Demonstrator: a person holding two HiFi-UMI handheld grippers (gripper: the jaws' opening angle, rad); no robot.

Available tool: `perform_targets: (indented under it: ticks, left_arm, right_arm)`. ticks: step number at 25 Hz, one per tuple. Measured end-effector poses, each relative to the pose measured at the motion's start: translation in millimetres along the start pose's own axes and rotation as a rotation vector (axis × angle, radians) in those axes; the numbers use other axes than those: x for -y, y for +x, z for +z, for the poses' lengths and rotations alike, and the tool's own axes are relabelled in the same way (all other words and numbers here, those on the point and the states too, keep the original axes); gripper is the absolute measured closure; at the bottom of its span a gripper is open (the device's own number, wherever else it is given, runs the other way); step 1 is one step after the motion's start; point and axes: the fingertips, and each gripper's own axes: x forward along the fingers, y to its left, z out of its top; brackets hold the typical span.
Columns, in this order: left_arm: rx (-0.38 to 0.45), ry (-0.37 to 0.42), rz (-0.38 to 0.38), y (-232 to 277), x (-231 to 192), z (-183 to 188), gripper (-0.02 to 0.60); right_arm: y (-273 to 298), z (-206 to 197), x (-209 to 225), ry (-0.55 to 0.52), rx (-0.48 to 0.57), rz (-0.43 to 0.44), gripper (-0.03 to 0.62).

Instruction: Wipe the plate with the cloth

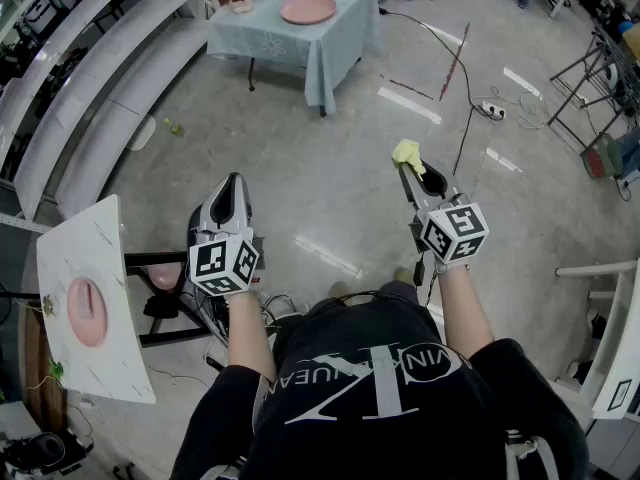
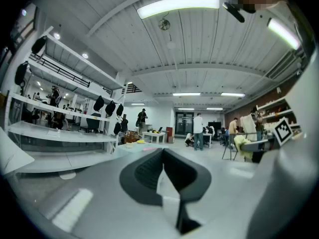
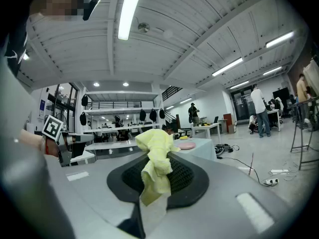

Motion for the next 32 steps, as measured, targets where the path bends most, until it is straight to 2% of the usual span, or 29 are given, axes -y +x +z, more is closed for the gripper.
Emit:
perform_targets:
  ticks: [12, 21, 26, 32]
  left_arm:
    - [0.000, -0.003, 0.009, 6, -11, 1, 0.581]
    - [0.004, -0.009, -0.003, 13, -21, -7, 0.581]
    - [-0.013, 0.000, -0.011, 35, -34, -12, 0.581]
    - [-0.028, -0.015, 0.012, 87, -75, -8, 0.581]
  right_arm:
    - [12, 1, 3, -0.003, -0.003, -0.010, 0.517]
    - [27, 2, 7, -0.008, -0.006, -0.059, 0.516]
    - [56, -3, 17, 0.006, -0.024, -0.067, 0.516]
    - [120, -4, 34, 0.028, -0.033, -0.076, 0.516]
